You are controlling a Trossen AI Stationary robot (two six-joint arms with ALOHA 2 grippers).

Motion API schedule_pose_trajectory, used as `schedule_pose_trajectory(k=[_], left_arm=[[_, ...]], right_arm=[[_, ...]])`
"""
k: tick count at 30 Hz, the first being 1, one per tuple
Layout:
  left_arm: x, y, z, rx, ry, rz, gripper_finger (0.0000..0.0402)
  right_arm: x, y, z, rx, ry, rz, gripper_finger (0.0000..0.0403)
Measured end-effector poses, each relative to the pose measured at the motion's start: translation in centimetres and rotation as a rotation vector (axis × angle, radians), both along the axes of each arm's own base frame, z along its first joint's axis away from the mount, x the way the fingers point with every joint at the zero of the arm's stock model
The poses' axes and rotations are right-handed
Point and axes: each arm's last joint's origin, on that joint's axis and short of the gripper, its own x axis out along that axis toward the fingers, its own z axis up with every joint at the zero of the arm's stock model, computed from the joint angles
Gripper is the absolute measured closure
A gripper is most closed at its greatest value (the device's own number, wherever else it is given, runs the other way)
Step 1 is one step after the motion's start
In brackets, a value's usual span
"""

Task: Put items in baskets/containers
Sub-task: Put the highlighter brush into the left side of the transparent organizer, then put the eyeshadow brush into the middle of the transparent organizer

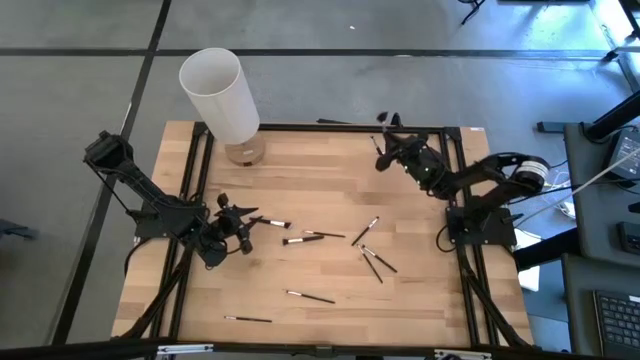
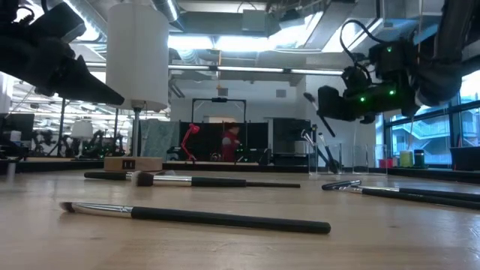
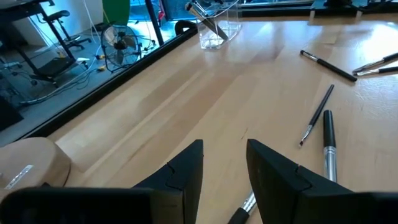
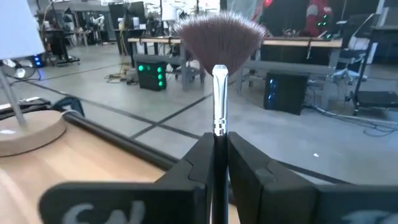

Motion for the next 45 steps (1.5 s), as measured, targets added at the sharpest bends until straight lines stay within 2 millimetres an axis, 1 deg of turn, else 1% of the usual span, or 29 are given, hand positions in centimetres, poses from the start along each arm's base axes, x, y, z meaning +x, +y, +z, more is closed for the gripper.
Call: schedule_pose_trajectory(k=[4,9,16,19,27,31,34,38,40,42,45], left_arm=[[0.0,0.0,0.0,0.008,0.005,-0.003,0.0284],[0.0,0.0,0.0,0.007,0.005,-0.003,0.0284],[0.0,-0.1,0.0,-0.025,0.013,-0.024,0.0284],[0.0,-0.1,-0.1,-0.042,0.019,-0.036,0.0284],[0.1,-0.3,-0.2,-0.106,0.021,-0.058,0.0284],[0.1,-0.3,-0.2,-0.136,0.02,-0.064,0.0284],[0.1,-0.4,-0.4,-0.152,0.018,-0.06,0.0284],[0.1,-0.6,-0.9,-0.159,0.029,-0.052,0.0284],[0.2,-0.7,-1.2,-0.161,0.037,-0.047,0.0284],[0.2,-0.8,-1.6,-0.165,0.044,-0.04,0.0284],[0.3,-0.8,-2.2,-0.169,0.055,-0.022,0.0284]], right_arm=[[0.3,-0.5,0.1,-0.017,0.009,-0.012,0.0359],[1.1,-1.1,-0.3,-0.017,0.044,-0.003,0.0359],[2.0,-1.6,-1.5,0.013,0.084,0.032,0.0357],[2.0,-1.7,-1.5,0.013,0.084,0.032,0.0345],[2.0,-1.7,-1.5,0.004,0.103,-0.01,0.029],[2.2,-1.3,-1.4,0.003,0.102,-0.008,0.0277],[2.5,-0.6,-0.9,-0.009,0.092,-0.005,0.0278],[2.9,1.3,0.6,0.0,0.092,0.074,0.0286],[3.4,2.6,1.1,0.068,0.16,0.119,0.029],[3.9,4.0,1.7,0.152,0.287,0.146,0.0293],[4.6,6.4,3.3,0.254,0.465,0.162,0.0297]])
